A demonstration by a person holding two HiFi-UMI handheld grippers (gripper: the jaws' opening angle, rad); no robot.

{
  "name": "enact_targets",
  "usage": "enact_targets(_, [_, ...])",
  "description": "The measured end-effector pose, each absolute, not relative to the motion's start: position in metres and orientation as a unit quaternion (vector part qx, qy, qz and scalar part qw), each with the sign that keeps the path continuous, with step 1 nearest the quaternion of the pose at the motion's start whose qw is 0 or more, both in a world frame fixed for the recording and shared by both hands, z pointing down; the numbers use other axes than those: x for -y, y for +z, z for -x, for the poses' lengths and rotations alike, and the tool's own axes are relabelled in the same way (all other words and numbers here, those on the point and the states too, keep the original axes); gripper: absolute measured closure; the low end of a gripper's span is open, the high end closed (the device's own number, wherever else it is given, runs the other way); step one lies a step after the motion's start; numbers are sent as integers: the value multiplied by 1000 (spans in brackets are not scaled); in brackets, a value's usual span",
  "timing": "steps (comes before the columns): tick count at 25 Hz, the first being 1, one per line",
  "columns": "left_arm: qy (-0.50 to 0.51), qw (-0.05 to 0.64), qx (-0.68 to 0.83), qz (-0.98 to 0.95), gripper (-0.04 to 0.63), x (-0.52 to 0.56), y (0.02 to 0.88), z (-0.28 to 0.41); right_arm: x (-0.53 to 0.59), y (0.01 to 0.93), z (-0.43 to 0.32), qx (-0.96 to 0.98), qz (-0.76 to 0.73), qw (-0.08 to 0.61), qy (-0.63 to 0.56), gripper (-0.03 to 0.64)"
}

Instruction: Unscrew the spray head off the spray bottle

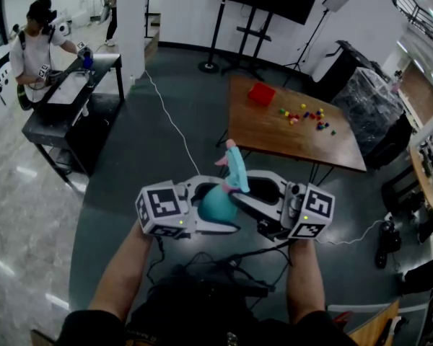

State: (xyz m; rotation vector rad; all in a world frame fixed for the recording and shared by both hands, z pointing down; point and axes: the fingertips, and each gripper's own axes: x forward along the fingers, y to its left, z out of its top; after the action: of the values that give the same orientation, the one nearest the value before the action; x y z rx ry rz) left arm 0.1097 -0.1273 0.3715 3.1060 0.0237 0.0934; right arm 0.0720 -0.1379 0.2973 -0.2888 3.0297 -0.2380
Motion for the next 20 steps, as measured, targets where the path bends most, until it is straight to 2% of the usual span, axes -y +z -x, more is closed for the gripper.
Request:
enact_targets(6, [30, 17, 79, -996, 173, 156, 377, -106, 151, 302, -70, -984, 163, 32, -68, 441])
enact_targets(13, [52, -17, 169, -984, 173, 179, 385, -101, 167, 307, -73, -971, 229, 29, -67, 440])
enact_targets(20, [105, -33, 242, -964, 173, 197, 405, -104, 182, 319, -71, -949, 307, -4, -79, 440])
